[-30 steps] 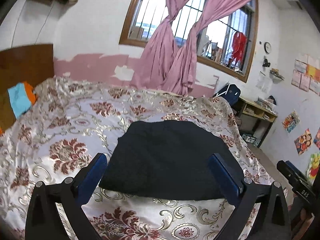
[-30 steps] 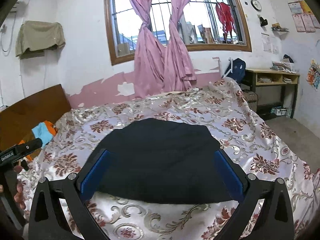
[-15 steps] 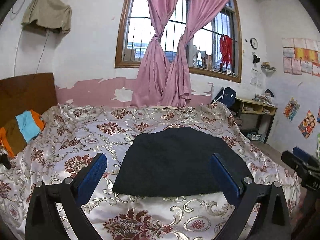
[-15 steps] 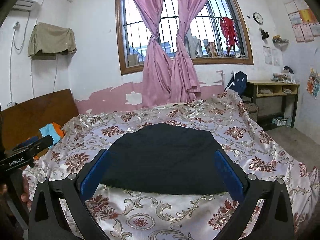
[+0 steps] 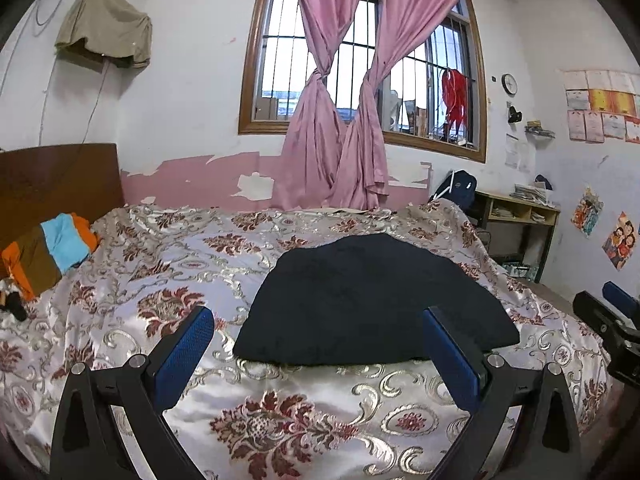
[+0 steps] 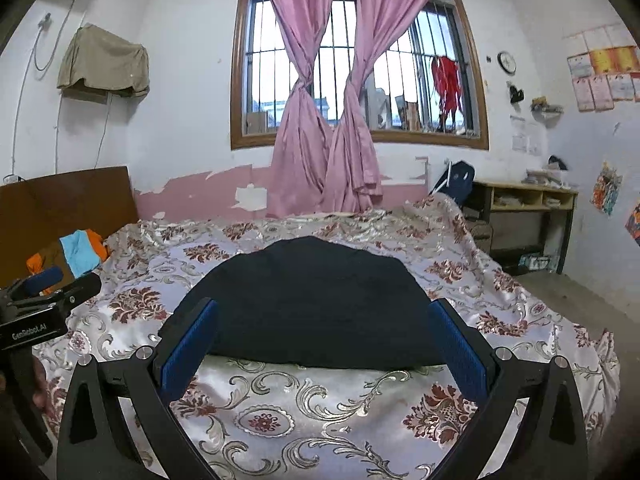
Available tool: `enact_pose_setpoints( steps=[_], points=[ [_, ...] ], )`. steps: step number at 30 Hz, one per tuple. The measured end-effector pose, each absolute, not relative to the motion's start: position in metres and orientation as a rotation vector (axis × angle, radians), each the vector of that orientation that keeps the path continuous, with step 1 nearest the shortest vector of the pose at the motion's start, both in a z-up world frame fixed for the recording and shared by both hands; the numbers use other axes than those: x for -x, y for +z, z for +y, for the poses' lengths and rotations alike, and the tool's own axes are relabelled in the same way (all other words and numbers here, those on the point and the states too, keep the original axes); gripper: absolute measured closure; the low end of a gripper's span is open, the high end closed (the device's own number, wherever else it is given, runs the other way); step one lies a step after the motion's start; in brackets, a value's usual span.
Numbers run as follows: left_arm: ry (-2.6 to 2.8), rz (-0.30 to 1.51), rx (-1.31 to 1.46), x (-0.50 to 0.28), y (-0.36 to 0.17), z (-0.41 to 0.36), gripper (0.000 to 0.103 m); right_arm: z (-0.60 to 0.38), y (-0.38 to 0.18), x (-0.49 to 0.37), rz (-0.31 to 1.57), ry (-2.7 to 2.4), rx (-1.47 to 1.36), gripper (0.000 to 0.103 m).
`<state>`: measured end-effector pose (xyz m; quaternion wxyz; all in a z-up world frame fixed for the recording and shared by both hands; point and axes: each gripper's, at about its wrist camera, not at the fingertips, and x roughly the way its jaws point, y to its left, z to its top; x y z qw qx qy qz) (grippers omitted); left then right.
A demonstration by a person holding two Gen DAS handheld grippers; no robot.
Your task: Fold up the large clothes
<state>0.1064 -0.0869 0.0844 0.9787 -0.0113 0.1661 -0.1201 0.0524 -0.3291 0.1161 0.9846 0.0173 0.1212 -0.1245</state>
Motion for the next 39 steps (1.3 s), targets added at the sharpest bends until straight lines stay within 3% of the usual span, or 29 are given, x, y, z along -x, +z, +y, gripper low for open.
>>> enact_pose_setpoints(
  steps=[39],
  points=[
    [-0.202,0.4,-0.016,-0.08,0.003,-0.086,0.0,-0.316,0.041,-0.028,0.309,-0.241,-0.012,0.002]
  ],
)
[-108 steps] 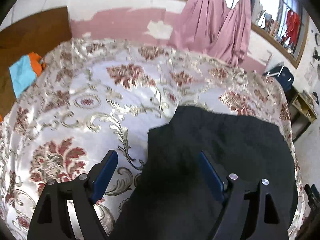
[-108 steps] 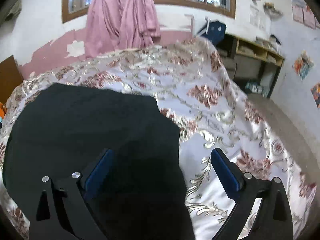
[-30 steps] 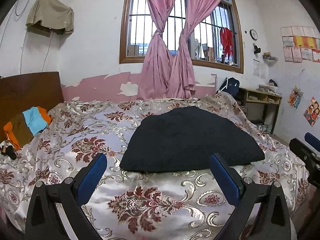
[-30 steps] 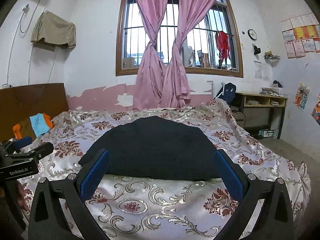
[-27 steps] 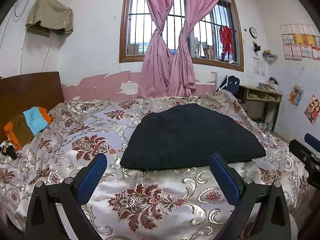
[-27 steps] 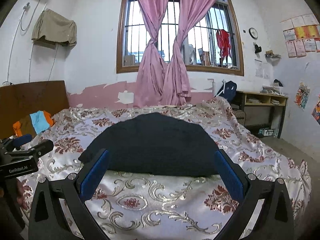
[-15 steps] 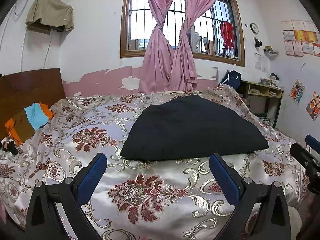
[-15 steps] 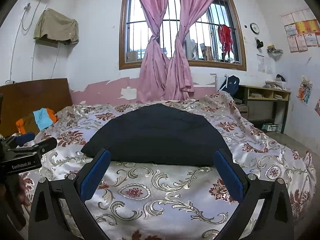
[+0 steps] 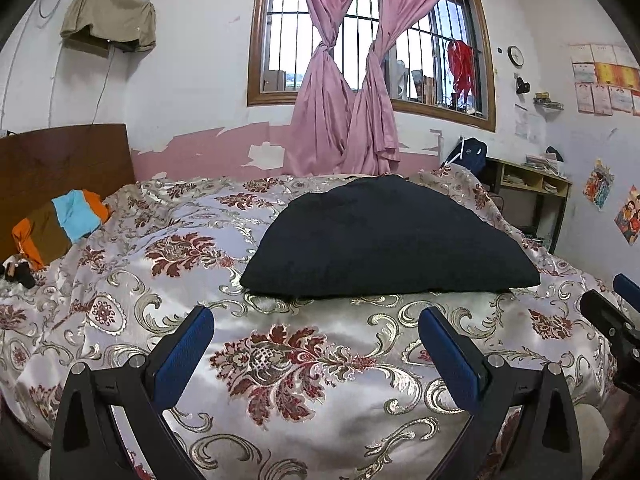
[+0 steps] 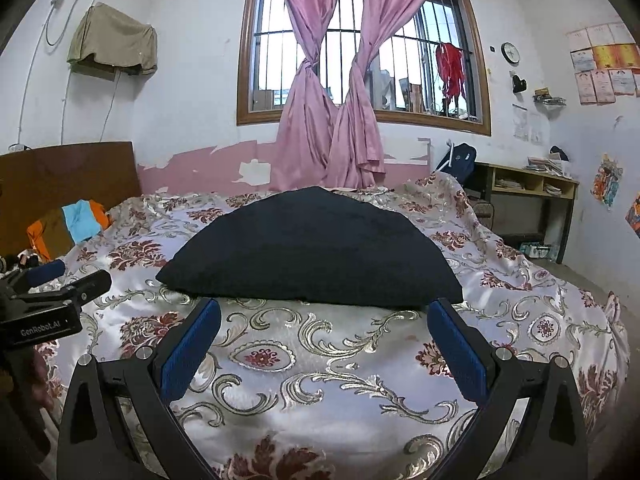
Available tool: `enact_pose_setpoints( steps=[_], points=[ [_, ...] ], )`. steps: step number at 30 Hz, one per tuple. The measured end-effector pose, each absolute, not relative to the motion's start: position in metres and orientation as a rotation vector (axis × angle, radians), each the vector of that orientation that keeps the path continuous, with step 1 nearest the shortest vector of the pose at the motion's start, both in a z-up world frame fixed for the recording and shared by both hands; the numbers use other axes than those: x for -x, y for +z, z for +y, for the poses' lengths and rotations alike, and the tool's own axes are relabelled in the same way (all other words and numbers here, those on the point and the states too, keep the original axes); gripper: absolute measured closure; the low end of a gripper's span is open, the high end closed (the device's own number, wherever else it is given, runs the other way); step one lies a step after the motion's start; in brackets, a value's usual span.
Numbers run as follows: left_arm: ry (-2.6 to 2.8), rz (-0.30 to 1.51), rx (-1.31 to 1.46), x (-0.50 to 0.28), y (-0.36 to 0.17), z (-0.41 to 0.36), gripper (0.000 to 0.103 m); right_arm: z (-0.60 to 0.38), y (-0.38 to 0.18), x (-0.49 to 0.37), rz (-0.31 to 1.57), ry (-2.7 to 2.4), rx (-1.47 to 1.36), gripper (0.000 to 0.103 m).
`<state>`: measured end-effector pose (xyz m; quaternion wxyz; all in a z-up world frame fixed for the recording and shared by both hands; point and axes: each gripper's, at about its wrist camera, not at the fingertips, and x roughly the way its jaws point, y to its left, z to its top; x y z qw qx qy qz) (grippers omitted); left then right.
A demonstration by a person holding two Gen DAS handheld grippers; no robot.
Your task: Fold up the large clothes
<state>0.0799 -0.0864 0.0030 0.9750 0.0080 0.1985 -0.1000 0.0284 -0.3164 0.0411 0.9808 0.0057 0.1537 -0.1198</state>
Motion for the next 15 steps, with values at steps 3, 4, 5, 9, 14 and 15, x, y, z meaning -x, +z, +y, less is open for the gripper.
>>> enact_pose_setpoints(
  steps=[3,4,5,9,14,15],
  points=[
    [-0.204,0.398,-0.026,-0.0786,0.0014,-0.0878,0.0,-0.3163,0.0408,-0.028,0.309,-0.239,-0.009,0.002],
    [-0.204,0.397,-0.029,-0.078,0.0011,-0.0882,0.0,-0.3163,0.0407,-0.0277,0.31,-0.239,-0.007,0.002],
    [-0.204,0.394,-0.032,-0.0773,0.0011,-0.0886,0.0,-0.3164,0.0404,-0.0272,0.312,-0.239,-0.007,0.002],
    [-0.21,0.397,-0.035,-0.0759,0.0014,-0.0905,0.0,-0.316,0.0395,-0.0254,0.312,-0.24,-0.012,0.002],
    [-0.218,0.401,-0.032,-0.0756,0.0014,-0.0896,0.0,-0.3147,0.0403,-0.0261,0.312,-0.241,-0.013,0.002],
    [-0.218,0.401,-0.031,-0.0754,0.0016,-0.0896,0.0,-0.3146,0.0403,-0.026,0.311,-0.242,-0.013,0.002]
  ],
)
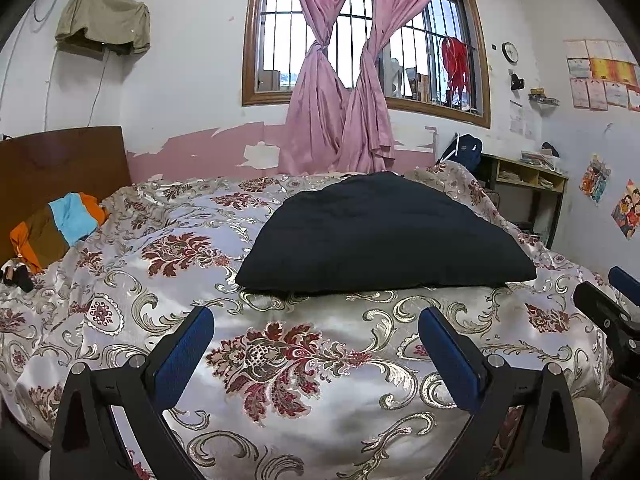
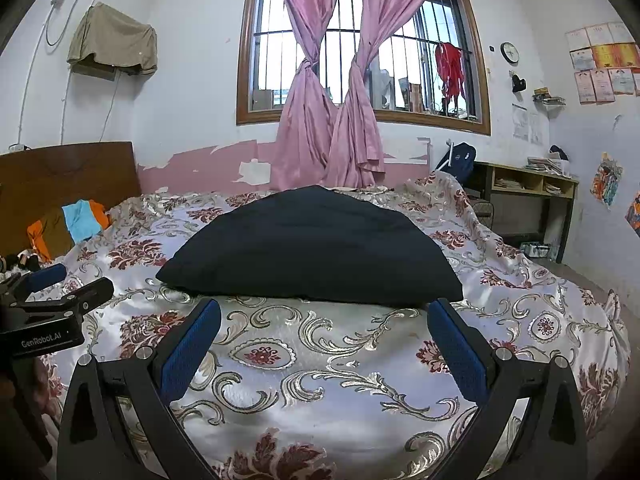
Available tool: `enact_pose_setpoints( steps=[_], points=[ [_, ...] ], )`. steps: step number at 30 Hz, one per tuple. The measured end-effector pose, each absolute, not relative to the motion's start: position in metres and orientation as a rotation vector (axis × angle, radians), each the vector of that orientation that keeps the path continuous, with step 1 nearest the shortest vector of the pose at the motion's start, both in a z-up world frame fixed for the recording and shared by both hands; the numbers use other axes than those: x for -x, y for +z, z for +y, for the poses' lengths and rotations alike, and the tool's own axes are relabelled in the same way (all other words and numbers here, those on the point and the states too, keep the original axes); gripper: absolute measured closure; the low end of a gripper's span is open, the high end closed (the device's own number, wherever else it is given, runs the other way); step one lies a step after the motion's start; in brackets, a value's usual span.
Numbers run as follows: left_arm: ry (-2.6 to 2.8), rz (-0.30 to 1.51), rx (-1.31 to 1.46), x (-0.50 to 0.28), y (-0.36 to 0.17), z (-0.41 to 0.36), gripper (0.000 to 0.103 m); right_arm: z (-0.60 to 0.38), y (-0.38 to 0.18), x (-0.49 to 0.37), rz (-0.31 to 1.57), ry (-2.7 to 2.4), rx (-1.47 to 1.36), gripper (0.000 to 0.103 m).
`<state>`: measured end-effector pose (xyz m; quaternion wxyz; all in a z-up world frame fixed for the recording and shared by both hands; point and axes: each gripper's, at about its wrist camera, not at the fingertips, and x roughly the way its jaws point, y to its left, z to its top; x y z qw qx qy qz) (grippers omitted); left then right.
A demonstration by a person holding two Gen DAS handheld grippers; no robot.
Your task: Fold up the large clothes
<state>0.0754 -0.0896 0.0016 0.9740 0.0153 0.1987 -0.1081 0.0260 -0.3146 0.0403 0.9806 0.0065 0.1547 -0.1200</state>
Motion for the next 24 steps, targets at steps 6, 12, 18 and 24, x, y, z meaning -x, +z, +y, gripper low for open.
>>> enact_pose_setpoints(
  steps=[6,12,18,24],
  points=[
    [-0.217,0.397,-0.03,-0.0752,0.004,-0.0907,0.0,-0.3145,0.0409,-0.027,0.309,-0.241,-0.014,0.002],
    [-0.214,0.405,-0.022,-0.0751,0.0045,-0.0918,0.0,-0.3149,0.0422,-0.0278,0.312,-0.241,-0.014,0.002],
    [-0.213,0.403,-0.022,-0.075,0.0046,-0.0918,0.0,-0.3151,0.0423,-0.0278,0.311,-0.24,-0.015,0.002],
    [-0.213,0.403,-0.021,-0.0749,0.0045,-0.0918,0.0,-0.3151,0.0424,-0.0276,0.31,-0.242,-0.016,0.002]
  ],
)
